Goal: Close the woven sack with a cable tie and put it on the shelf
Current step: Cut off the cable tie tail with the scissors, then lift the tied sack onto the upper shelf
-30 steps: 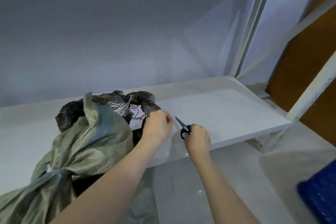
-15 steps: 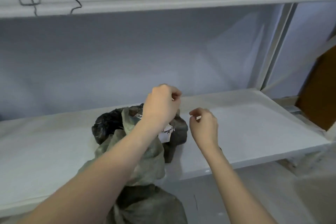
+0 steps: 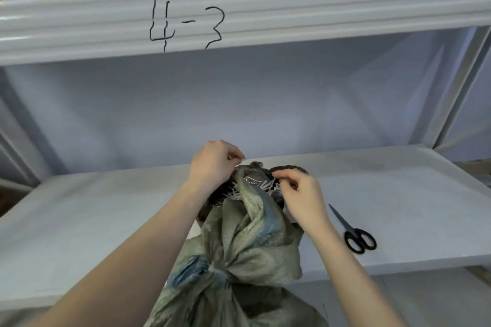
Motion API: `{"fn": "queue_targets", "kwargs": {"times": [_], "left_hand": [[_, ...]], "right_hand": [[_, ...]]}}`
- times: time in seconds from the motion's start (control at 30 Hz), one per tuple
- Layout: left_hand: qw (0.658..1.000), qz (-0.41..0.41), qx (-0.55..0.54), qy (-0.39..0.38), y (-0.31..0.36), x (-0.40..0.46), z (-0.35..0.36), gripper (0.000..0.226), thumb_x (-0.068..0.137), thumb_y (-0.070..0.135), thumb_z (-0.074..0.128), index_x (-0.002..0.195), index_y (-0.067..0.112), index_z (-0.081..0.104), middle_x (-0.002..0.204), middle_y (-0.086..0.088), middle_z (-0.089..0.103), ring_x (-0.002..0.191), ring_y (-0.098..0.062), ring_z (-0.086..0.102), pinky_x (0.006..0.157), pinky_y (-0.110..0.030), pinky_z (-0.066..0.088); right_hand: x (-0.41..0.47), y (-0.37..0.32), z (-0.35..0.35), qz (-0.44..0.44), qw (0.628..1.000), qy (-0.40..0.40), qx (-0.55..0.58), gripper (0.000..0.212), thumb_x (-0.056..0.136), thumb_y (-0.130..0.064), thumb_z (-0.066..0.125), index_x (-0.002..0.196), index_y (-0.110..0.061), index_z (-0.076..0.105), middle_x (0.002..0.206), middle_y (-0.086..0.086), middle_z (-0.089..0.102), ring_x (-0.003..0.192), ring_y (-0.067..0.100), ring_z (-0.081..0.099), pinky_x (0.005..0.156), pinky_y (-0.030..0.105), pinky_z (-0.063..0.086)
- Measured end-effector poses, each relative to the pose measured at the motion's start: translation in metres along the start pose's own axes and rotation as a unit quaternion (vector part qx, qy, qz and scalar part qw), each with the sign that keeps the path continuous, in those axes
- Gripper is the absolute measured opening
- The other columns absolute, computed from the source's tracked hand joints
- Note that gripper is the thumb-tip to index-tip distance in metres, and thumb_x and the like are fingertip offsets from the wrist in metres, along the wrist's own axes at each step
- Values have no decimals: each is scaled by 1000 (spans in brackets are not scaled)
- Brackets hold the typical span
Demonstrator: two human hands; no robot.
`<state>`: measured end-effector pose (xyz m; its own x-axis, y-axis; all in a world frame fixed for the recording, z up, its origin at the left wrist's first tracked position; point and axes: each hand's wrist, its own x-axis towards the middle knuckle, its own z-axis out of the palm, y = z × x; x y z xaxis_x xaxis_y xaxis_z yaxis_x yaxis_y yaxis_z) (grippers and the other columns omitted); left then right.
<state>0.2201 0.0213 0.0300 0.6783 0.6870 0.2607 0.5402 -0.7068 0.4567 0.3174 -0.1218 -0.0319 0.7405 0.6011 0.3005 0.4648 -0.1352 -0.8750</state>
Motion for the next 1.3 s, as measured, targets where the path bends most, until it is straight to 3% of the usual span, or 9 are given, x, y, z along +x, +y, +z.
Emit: {"fn": "queue_targets", "kwargs": {"times": [0.2, 0.33, 0.47, 0.67, 0.87, 0.97, 1.1, 1.2, 1.3], "left_hand": [[999, 23, -14, 20, 0, -10, -10, 21, 91, 18, 58, 101, 26, 74, 110, 5, 72, 106, -18, 63, 83, -31, 51], [997, 51, -48, 22, 5, -35, -30, 24, 93, 20, 53, 106, 27, 72, 114, 10, 70, 113, -13, 60, 92, -31, 49], [993, 90, -70, 3, 12, -75, -61, 33, 94, 17, 46, 117, 30, 66, 126, 13, 63, 115, -14, 59, 95, -25, 44], [988, 123, -87, -40, 15, -155, -114, 32, 92, 17, 53, 121, 27, 63, 138, 9, 51, 126, -9, 48, 91, -6, 26], [990, 85, -76, -80, -8, -225, -129, 39, 90, 33, 57, 129, 29, 53, 138, 9, 47, 128, -7, 44, 105, -17, 27], [989, 53, -73, -119, -20, -247, -118, 57, 87, 41, 60, 137, 22, 41, 140, 0, 45, 130, -12, 42, 109, -18, 24], [979, 2, -36, -202, -32, -266, -99, 113, 57, 89, 43, 148, 31, 10, 150, -4, 33, 137, -20, 32, 113, -30, 26], [972, -22, 1, -234, -37, -273, -87, 110, 68, 80, 48, 149, 30, -8, 157, -9, 17, 145, -25, 16, 117, -40, 19], [975, -32, -8, -221, -36, -278, -82, 112, 66, 78, 50, 148, 30, -8, 151, -10, 31, 140, -27, 28, 114, -42, 26]], "right_hand": [[-3, -8, -4, 6, 1000, -4, 11, 29, 90, -3, 46, 101, -14, 71, 90, -7, 67, 73, -2, 59, 62, 4, 44], [-10, -37, -10, -15, 1000, -20, -4, 29, 91, -5, 46, 100, -18, 71, 89, -7, 67, 72, 14, 63, 62, 13, 47], [-28, -79, -23, -51, 997, -50, -12, 30, 92, -5, 46, 99, -20, 70, 82, -7, 66, 49, -4, 51, 49, 7, 37], [-85, -143, -42, -98, 987, -107, -71, 23, 90, -8, 51, 91, -20, 71, 89, -4, 58, 79, 12, 57, 76, 25, 45], [-148, -174, -57, -102, 975, -148, -128, 16, 90, -19, 55, 102, -20, 66, 93, -10, 51, 83, 5, 55, 68, 8, 36], [-173, -166, -52, -78, 967, -178, -163, 27, 87, -26, 60, 113, -19, 59, 106, -7, 53, 99, 10, 56, 78, 10, 38], [-200, -142, -37, 14, 952, -244, -183, 59, 84, -47, 58, 132, -21, 39, 138, 0, 44, 126, 16, 45, 104, 34, 39], [-216, -133, -28, 40, 933, -269, -236, 76, 83, -53, 55, 144, -22, 21, 151, 1, 28, 136, 24, 33, 108, 40, 35], [-224, -128, -22, 67, 932, -265, -238, 78, 82, -50, 57, 144, -24, 18, 148, 4, 31, 134, 27, 34, 106, 40, 36]]}}
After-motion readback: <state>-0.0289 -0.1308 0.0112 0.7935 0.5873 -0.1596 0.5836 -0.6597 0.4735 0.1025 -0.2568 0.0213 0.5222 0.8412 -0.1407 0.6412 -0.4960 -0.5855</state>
